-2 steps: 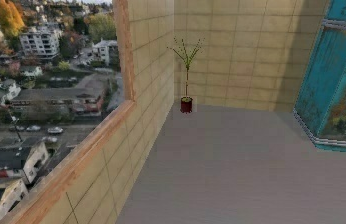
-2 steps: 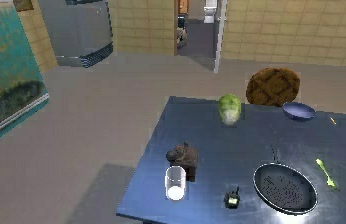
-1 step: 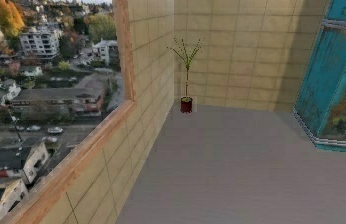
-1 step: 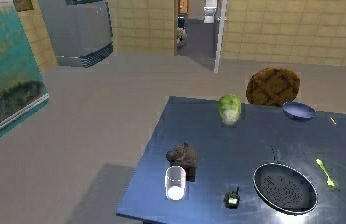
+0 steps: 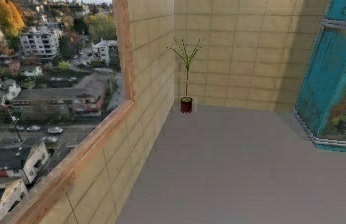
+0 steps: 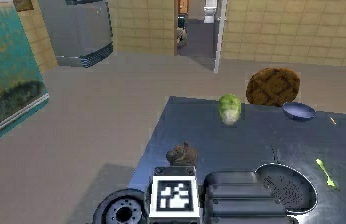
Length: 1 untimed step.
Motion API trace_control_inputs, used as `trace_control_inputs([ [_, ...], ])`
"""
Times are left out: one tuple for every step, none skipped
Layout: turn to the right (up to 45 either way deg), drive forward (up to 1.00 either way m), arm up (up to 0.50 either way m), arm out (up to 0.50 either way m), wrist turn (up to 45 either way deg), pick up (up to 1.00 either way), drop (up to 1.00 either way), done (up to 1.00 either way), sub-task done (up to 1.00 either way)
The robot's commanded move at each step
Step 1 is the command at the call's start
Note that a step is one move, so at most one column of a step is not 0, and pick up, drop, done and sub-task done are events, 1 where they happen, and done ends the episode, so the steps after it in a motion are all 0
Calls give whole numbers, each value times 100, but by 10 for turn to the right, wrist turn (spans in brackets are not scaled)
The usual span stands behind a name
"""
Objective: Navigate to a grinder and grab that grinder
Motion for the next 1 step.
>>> trace_control_inputs([
  [0,0,0,28,0,0,0,0,0],
])
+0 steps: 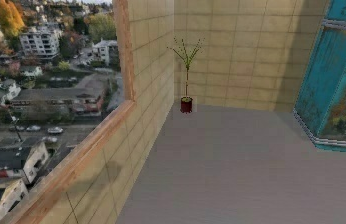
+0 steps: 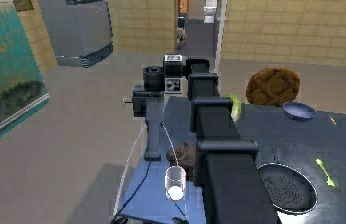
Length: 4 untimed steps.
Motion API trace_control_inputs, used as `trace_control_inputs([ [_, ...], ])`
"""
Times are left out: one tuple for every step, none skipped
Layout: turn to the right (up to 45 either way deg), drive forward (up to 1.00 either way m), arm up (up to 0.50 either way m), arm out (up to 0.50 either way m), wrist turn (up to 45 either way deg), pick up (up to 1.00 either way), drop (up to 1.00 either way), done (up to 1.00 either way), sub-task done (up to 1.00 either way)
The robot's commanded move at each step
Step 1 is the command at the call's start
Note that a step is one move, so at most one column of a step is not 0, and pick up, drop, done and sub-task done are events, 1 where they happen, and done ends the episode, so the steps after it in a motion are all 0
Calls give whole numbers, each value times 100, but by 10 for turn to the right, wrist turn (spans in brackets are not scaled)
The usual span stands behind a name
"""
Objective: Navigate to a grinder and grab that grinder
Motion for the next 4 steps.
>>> trace_control_inputs([
  [0,0,0,0,450,0,0,0,0],
  [0,0,0,0,450,0,0,0,0],
  [0,0,0,0,450,0,0,0,0],
  [0,0,0,0,450,0,0,0,0],
])
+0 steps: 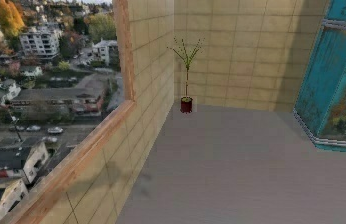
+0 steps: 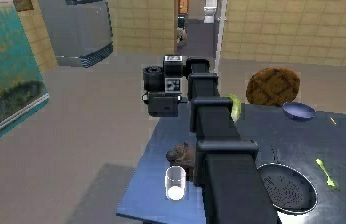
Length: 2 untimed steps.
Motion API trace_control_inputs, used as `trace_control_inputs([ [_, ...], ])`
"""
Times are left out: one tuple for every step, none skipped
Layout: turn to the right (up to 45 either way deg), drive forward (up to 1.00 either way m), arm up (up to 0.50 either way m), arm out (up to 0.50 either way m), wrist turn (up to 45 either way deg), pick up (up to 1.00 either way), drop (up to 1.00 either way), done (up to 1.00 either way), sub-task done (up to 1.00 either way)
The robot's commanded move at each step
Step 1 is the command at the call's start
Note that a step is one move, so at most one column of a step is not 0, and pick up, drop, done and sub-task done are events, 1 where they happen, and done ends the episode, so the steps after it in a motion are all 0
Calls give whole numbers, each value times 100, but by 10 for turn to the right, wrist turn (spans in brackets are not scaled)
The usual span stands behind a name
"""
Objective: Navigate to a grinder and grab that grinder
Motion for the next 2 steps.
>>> trace_control_inputs([
  [0,0,0,0,60,0,0,0,0],
  [0,0,-24,0,0,0,0,0,0],
])
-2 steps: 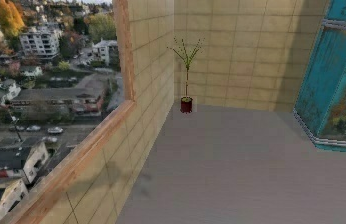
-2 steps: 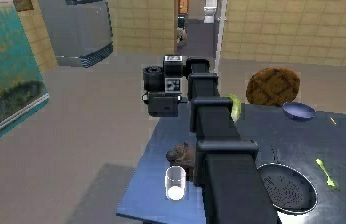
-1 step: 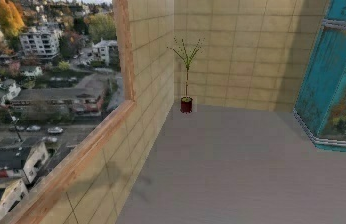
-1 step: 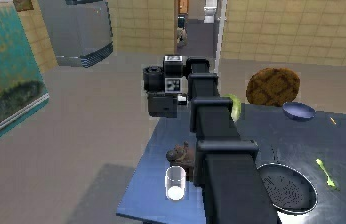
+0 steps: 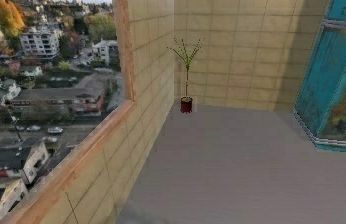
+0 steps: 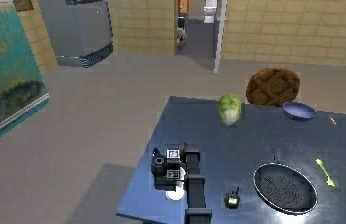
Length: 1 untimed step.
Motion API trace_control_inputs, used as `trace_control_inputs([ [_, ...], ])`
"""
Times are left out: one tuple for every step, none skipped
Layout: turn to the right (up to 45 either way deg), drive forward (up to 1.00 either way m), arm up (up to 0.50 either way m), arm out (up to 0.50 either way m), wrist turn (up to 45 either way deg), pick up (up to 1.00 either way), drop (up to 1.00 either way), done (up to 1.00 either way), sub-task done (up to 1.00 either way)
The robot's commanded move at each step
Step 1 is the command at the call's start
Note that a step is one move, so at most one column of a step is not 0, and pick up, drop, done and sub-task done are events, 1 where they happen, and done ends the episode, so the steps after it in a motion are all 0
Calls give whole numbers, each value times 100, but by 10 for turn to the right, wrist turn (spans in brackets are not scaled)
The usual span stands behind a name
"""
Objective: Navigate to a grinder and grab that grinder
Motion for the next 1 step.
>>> trace_control_inputs([
  [0,0,0,0,0,100,0,0,0],
])
